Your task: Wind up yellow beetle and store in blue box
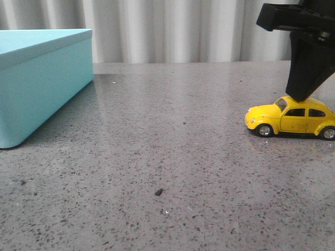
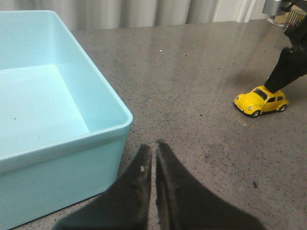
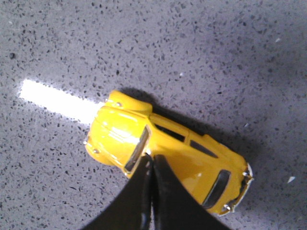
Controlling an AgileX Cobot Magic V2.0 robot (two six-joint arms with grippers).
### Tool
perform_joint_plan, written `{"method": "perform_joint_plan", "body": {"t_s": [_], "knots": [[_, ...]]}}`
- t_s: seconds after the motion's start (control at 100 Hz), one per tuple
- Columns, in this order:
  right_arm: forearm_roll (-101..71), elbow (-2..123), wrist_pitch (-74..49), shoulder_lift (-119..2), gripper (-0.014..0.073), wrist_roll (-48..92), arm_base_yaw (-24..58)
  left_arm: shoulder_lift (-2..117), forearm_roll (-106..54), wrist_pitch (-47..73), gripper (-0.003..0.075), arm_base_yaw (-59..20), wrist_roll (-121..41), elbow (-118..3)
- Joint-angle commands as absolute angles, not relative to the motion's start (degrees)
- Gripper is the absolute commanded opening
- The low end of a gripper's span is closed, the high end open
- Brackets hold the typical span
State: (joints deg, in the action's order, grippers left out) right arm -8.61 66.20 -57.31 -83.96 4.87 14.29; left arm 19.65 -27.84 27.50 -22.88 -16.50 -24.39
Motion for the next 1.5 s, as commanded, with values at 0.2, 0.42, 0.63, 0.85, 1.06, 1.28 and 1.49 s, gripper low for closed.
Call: {"method": "perform_joint_plan", "body": {"t_s": [0.2,0.42,0.63,0.85,1.06,1.28,1.49], "knots": [[-7.9,67.4,-56.9,-83.5,-0.0041,5.0,13.2,20.4,-29.4,23.2,-0.0021,-23.4,-16.4,-26.4],[-7.4,67.4,-59.7,-83.5,-0.0041,5.0,8.5,20.4,-29.4,23.0,-0.0021,-23.4,-16.4,-26.4],[-1.8,67.4,-62.6,-83.5,-0.0041,3.5,6.0,20.4,-29.4,22.8,-0.0021,-23.4,-16.4,-26.4],[-1.9,67.8,-60.0,-82.7,-0.0041,3.5,5.7,20.4,-29.4,22.8,-0.0021,-23.4,-16.4,-26.4],[-8.7,75.6,-46.4,-67.3,-0.0041,6.6,9.5,20.4,-29.7,22.8,-0.0021,-23.4,-16.4,-26.4],[-8.0,79.5,-41.2,-55.3,-0.0041,6.8,11.8,20.4,-29.9,20.8,-0.0021,-23.4,-16.4,-26.4],[-7.7,79.5,-43.8,-51.4,-0.0041,8.1,11.8,20.4,-29.9,17.7,-0.0021,-23.4,-16.4,-26.4]]}}
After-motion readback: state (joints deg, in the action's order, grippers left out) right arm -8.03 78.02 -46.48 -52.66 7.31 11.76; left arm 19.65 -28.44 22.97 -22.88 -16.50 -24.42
